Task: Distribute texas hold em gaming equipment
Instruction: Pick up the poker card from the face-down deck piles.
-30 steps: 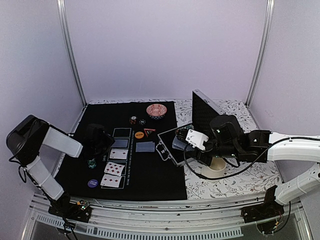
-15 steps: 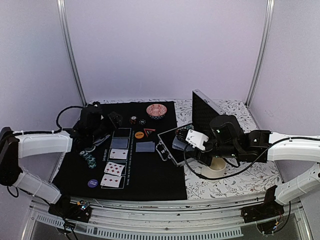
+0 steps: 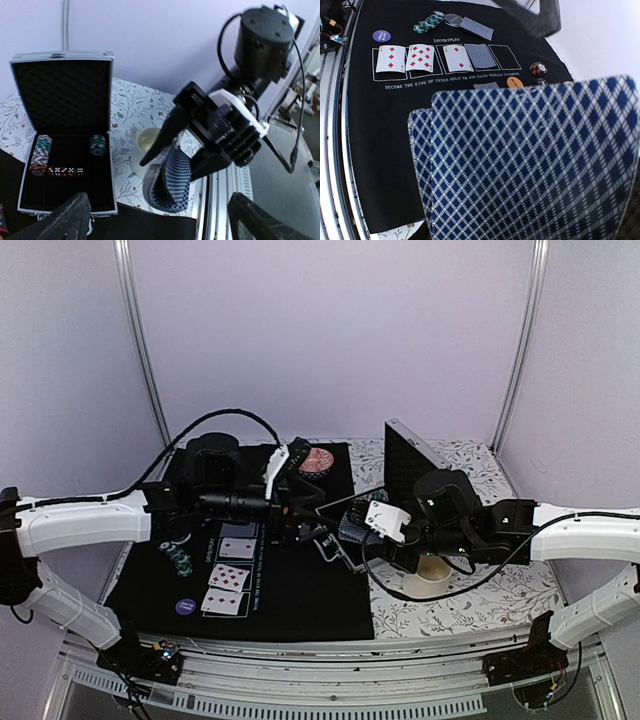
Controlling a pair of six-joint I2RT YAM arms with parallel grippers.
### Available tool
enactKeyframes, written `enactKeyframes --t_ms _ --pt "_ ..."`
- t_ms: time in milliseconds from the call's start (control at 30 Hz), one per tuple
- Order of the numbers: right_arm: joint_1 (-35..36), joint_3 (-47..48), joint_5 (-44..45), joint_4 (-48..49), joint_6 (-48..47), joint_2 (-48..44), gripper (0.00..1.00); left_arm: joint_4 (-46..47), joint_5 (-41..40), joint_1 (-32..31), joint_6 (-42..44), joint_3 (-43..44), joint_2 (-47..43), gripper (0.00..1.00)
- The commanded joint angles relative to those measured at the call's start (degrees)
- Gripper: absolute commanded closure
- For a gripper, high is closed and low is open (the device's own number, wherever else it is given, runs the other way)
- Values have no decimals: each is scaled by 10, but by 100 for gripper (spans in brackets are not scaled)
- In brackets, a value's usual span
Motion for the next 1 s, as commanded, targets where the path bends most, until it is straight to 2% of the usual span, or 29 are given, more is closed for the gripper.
enactKeyframes --t_ms 0,167,400,567,667,833,967 --pt "6 22 -15 19 1 8 59 -71 4 -27 94 41 43 2" --pt "10 25 -11 21 2 15 59 -78 -50 -32 71 84 91 2" --pt "12 24 -10 21 2 15 59 -21 -32 -31 29 94 113 2" --pt "12 21 -7 22 2 12 59 -36 -34 -30 11 111 133 6" --pt "12 21 -6 22 1 10 59 -67 -65 -29 19 126 140 13" --pt "12 15 -2 24 1 5 59 -92 -71 -24 35 126 124 30" --pt "12 11 0 25 1 2 59 -102 -80 -17 40 115 106 35"
